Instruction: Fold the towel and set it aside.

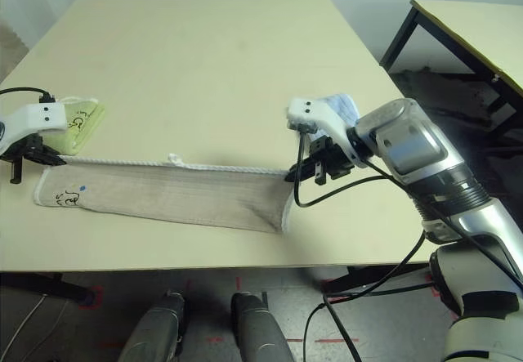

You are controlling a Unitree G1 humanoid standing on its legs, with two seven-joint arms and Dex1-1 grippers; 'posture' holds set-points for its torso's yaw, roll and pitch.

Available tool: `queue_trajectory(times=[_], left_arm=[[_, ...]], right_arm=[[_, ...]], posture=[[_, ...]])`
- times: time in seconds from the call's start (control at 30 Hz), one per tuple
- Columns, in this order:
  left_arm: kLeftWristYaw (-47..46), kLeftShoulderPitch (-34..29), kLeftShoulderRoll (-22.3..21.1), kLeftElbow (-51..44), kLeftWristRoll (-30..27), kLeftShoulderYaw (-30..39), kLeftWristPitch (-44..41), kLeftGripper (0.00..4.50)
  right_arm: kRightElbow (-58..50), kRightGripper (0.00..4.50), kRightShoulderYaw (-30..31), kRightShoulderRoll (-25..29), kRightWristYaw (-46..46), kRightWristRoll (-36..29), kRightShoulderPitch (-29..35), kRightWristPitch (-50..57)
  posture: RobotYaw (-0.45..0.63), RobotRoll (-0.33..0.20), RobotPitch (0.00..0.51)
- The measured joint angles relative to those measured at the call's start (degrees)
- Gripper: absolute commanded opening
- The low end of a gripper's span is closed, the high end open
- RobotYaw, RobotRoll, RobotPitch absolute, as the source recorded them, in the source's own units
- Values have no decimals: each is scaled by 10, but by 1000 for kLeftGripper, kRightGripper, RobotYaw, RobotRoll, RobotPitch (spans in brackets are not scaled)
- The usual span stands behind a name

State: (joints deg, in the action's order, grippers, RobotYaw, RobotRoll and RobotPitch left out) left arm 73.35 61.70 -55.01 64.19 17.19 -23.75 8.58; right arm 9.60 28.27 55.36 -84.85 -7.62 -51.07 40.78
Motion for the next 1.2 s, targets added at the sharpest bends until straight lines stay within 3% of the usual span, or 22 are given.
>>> queue_trajectory(times=[0.27, 0.3, 0.33, 0.43, 0.57, 0.73, 0.83, 0.97, 1.2], left_arm=[[-10, 0, -1, 9, 12, 16, 2, 4195], [-10, 0, -3, 9, 11, 21, 2, 4491], [-8, -1, -6, 7, 10, 27, 0, 4500], [10, -33, -34, -13, -9, 58, -15, 4500], [42, -137, -78, -57, -53, 107, -52, 4500], [43, -248, -93, -135, -103, 167, -108, 4500], [29, -309, -91, -178, -150, 216, -157, 4500], [4, -357, -75, -215, -188, 261, -196, 4500], [-27, -359, -30, -215, -214, 294, -204, 4500]], right_arm=[[-1, 3945, -9, 0, 6, 13, 1, 5], [-2, 4345, -15, 0, 8, 13, 2, 7], [-6, 4472, -25, 2, 9, 11, 5, 13], [-46, 4472, -64, 32, 10, -7, 32, 48], [-132, 4472, -128, 88, 20, -49, 116, 122], [-226, 4472, -192, 80, 67, -114, 203, 213], [-256, 4472, -245, 42, 119, -142, 254, 236], [-282, 4472, -269, 13, 169, -165, 304, 243], [-282, 4472, -271, 13, 199, -173, 317, 221]], posture=[[27, 0, 151], [26, 0, 155], [24, 0, 156], [28, 0, 164], [26, 0, 170], [32, 0, 173], [32, 0, 173], [29, 0, 171], [28, 0, 165]])
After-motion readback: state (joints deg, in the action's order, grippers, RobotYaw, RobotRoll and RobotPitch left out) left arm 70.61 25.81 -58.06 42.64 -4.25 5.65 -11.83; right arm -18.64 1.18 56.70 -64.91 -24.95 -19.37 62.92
